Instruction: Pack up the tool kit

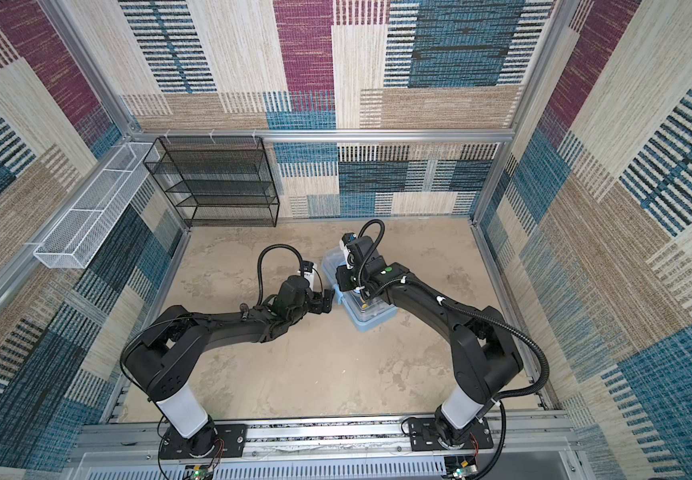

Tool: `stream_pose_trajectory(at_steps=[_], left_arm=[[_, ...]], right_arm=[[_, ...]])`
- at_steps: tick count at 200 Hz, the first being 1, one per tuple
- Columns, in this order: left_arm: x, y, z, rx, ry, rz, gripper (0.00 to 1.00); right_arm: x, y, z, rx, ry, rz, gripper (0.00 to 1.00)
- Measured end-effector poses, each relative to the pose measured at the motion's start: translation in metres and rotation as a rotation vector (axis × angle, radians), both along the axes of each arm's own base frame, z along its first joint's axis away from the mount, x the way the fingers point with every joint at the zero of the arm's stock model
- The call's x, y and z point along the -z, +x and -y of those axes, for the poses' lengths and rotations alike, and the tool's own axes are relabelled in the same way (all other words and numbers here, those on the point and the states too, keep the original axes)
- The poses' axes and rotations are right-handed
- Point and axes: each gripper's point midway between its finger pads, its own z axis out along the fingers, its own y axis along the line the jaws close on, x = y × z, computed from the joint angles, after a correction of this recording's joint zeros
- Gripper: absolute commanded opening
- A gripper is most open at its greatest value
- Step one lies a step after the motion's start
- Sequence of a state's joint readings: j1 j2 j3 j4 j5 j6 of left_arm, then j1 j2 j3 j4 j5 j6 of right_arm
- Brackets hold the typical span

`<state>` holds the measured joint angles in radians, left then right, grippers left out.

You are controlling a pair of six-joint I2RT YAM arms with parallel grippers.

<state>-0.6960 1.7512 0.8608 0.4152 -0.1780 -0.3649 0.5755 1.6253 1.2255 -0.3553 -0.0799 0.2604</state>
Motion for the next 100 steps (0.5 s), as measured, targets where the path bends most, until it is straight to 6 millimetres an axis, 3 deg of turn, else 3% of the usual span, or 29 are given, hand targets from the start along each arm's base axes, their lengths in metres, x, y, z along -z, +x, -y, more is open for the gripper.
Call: stream_pose_trajectory(at_steps=[34,57,100], left_arm=[[0.002,0.000,0.000,-0.002,0.001,-0.003,0.94],[0.002,0.000,-0.001,-0.004,0.002,-0.004,0.94],[0.005,0.000,0.000,-0.001,0.005,-0.009,0.94]], right_arm=[[-0.015,0.005,0.000,0.005,0.017,0.029,0.45],[-0.027,0.012,0.012,0.025,0.022,0.060,0.51],[-0.030,0.025,0.045,0.074,-0.027,0.098,0.79]])
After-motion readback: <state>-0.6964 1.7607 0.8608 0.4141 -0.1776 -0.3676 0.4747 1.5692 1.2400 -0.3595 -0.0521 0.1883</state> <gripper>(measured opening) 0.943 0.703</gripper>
